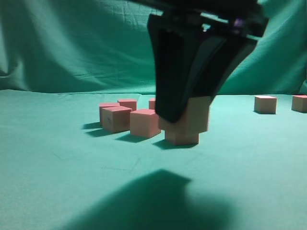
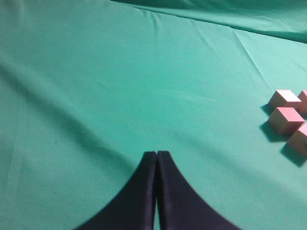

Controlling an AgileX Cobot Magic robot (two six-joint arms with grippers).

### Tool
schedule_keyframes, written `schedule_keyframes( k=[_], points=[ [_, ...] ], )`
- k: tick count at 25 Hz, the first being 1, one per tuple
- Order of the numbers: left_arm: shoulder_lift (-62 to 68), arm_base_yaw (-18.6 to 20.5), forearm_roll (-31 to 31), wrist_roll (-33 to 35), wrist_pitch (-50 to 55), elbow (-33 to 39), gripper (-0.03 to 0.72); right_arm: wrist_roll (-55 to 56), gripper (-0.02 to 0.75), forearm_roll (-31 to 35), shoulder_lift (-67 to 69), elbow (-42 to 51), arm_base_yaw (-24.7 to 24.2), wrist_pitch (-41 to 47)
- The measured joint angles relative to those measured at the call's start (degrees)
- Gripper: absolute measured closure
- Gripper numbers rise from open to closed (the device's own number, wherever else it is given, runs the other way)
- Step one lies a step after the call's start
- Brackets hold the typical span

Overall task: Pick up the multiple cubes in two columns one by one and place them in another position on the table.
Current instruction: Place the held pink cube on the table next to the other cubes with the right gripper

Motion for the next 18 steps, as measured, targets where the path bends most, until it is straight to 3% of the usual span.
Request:
schedule_keyframes(
  k=[8, 18],
  points=[
    [0.0, 0.0, 0.0, 0.0, 0.0, 0.0, 0.688, 7.1, 0.473, -8.2, 1.1, 0.0, 0.0, -3.5],
    [0.0, 0.0, 0.0, 0.0, 0.0, 0.0, 0.688, 9.4, 0.473, -9.1, 3.8, 0.0, 0.0, -4.1]
  ],
)
